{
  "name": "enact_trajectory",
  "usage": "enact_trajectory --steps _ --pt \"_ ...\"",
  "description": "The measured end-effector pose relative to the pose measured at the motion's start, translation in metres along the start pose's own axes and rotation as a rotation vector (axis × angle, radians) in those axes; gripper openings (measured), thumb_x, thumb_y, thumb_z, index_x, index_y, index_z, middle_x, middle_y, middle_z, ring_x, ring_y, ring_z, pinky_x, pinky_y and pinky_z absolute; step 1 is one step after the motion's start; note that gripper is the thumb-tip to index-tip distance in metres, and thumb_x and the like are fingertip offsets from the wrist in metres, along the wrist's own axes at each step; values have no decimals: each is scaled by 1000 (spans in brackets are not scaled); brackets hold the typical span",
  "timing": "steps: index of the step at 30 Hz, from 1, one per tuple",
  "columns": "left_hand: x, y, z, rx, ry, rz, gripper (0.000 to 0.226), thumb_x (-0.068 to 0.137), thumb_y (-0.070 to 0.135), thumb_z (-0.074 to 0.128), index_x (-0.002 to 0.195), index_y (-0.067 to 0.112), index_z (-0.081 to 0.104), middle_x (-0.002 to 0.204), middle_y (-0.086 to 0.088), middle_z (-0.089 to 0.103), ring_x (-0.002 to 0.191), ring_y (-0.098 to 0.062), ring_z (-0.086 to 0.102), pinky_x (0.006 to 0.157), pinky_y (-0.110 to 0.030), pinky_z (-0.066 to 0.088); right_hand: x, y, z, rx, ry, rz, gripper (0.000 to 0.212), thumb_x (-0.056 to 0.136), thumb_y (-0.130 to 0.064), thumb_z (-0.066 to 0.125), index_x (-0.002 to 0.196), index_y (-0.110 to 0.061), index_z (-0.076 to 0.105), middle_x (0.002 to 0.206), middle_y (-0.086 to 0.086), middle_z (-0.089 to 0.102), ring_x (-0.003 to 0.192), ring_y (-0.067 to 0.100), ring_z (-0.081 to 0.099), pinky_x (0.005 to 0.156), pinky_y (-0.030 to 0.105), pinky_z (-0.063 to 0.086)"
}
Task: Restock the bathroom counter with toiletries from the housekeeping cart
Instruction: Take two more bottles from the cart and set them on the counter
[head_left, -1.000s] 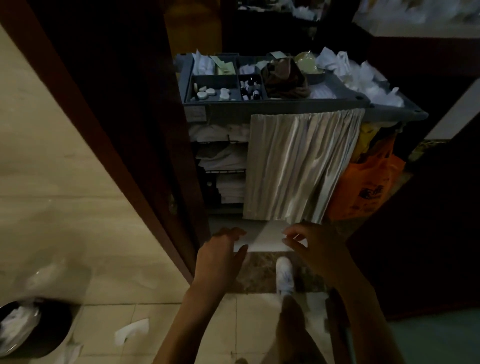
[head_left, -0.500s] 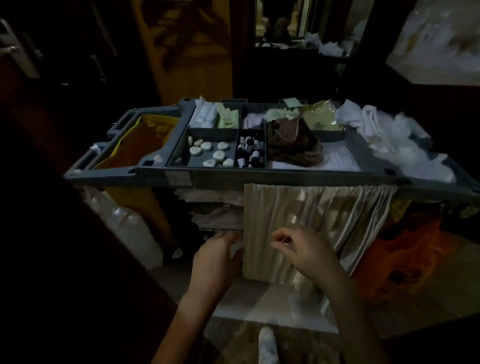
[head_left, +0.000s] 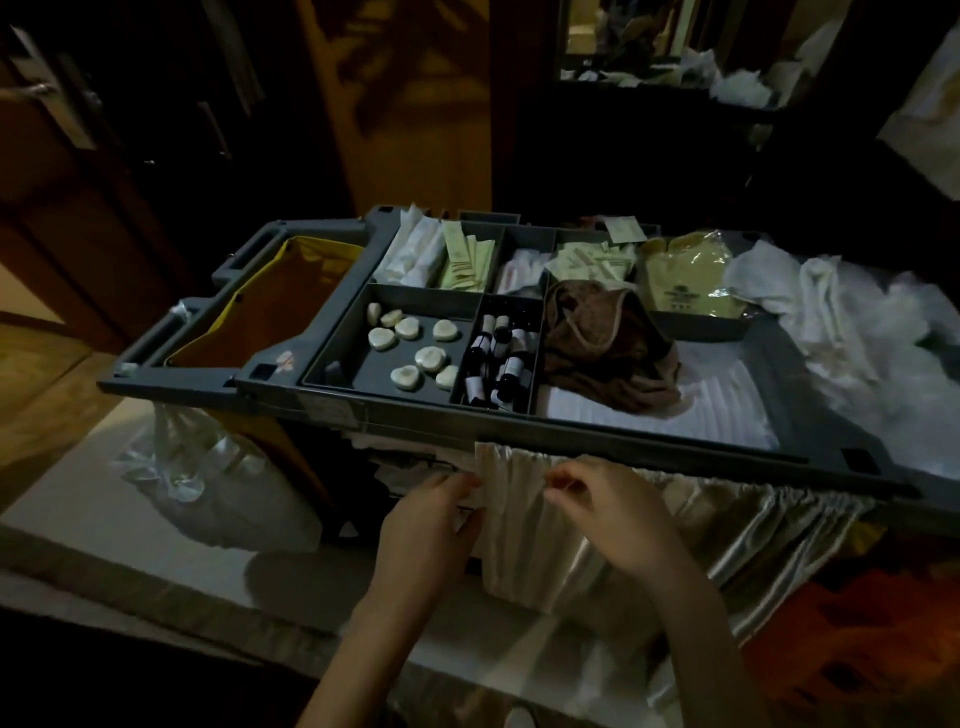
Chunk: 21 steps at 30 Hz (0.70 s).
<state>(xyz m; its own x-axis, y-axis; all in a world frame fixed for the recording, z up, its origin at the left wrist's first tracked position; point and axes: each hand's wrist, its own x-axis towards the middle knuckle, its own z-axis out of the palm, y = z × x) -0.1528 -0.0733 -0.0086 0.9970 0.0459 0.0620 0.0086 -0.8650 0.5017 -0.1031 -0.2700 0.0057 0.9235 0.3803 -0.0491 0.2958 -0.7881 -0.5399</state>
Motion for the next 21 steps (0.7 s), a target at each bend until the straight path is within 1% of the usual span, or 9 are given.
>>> enact_trajectory --steps 3,5,7,9,12,14,17,19,21 --pt "22 -7 1 -26 27 -39 33 87 26 65 120 29 62 113 8 64 97 -12 62 76 -27 51 28 3 4 -3 -27 -6 22 95 -36 56 116 -31 63 108 -12 63 96 4 59 85 26 49" --pt "38 -13 2 -55 44 -52 31 86 23 66 117 29 64 111 7 64 96 -13 62 77 -31 53 48 5 6 1 -37 -11 23 95 -37 55 116 -32 63 108 -14 63 97 3 58 86 25 48" --pt "59 -19 3 -83 60 -43 27 85 22 66 112 29 64 105 8 65 92 -13 63 73 -35 54 67 7 4 18 -33 -18 24 95 -37 57 117 -30 64 109 -13 64 98 4 58 86 22 47" --pt "84 -24 2 -104 74 -31 25 86 21 64 111 28 65 98 7 65 87 -14 63 69 -35 54 88 10 -1 9 -27 -25 24 94 -35 58 116 -28 65 109 -11 64 99 6 58 84 23 46" --pt "133 -29 4 -132 96 -19 31 89 22 63 119 26 63 105 4 67 94 -15 63 75 -32 52 126 15 -11 13 8 -22 22 93 -33 61 112 -25 68 106 -7 66 96 9 60 83 30 50" --pt "167 -33 5 -158 111 -11 31 91 23 62 121 24 63 107 3 67 96 -15 62 75 -30 50 156 17 -17 12 35 -20 21 93 -33 61 111 -24 68 105 -6 65 94 11 61 83 32 51" --pt "215 -46 8 -190 124 -3 29 91 26 63 120 23 63 108 4 67 95 -15 63 71 -25 45 206 13 -24 -12 60 -24 25 95 -33 58 117 -23 66 109 -7 63 97 11 60 83 24 48" --pt "242 -59 11 -195 125 -3 31 90 24 64 121 21 63 110 3 66 96 -18 63 72 -27 46 238 12 -25 -24 82 -28 26 95 -31 58 118 -22 65 111 -5 63 98 11 60 81 23 47" --pt "264 -72 13 -195 131 -7 31 90 21 64 121 20 63 110 0 66 96 -19 63 74 -30 50 263 12 -22 -35 96 -17 27 96 -31 58 121 -22 64 114 -4 63 100 12 59 83 24 48"
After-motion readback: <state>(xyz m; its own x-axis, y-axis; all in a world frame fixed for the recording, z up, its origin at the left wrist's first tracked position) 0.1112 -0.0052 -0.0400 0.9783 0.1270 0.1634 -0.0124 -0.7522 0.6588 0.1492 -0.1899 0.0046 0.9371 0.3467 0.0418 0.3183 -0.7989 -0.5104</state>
